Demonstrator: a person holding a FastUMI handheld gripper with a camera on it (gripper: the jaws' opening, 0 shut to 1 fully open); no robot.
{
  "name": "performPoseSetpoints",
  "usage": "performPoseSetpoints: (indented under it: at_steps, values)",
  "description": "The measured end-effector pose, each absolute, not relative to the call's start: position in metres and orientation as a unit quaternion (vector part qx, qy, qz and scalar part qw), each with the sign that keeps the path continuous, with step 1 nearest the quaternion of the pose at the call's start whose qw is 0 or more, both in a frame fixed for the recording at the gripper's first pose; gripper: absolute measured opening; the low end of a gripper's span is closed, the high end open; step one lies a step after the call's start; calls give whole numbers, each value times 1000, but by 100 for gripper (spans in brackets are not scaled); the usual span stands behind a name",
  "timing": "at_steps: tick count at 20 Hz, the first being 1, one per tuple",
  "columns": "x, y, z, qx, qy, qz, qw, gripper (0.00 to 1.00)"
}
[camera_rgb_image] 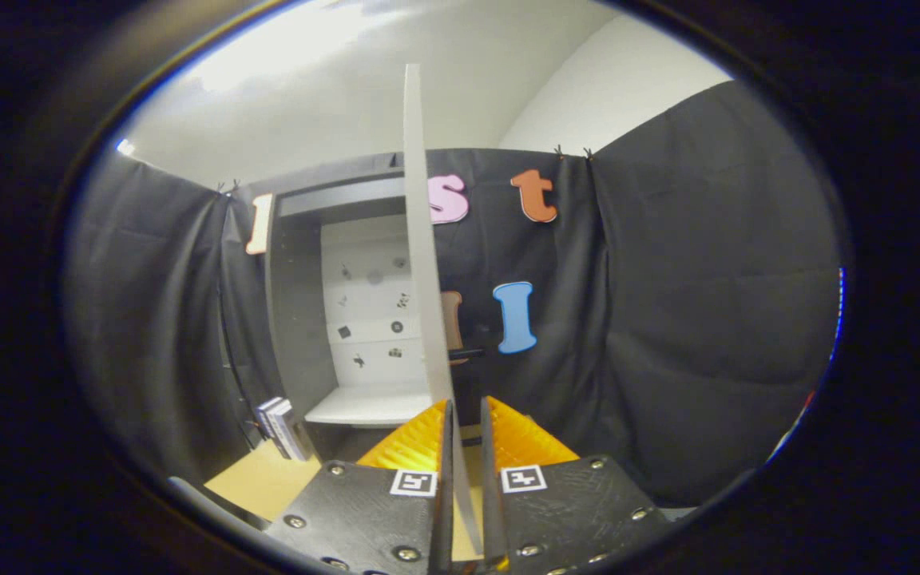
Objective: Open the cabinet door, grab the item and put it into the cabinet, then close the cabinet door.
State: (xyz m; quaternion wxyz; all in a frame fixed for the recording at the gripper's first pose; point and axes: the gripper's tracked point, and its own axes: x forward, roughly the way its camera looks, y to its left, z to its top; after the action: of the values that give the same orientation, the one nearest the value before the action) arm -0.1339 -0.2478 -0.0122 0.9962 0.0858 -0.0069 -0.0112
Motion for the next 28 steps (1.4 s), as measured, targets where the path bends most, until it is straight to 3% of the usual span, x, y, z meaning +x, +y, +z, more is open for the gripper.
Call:
performPoseSetpoints:
  at_steps: [1,3,6,8,10,12,19,28]
  values:
    - [-136,-239,-9,90,-13,-5,996,15]
    - [-137,-217,-8,92,-16,13,996,25]
    - [-129,-176,-17,84,-8,44,995,53]
    - [-119,-147,-22,75,-7,57,996,66]
    - [-108,-125,-27,63,-9,62,996,79]
    - [-92,-102,-39,62,1,68,996,85]
    - [-55,-25,-118,56,72,76,993,86]
    - [-26,22,-263,92,183,34,978,86]
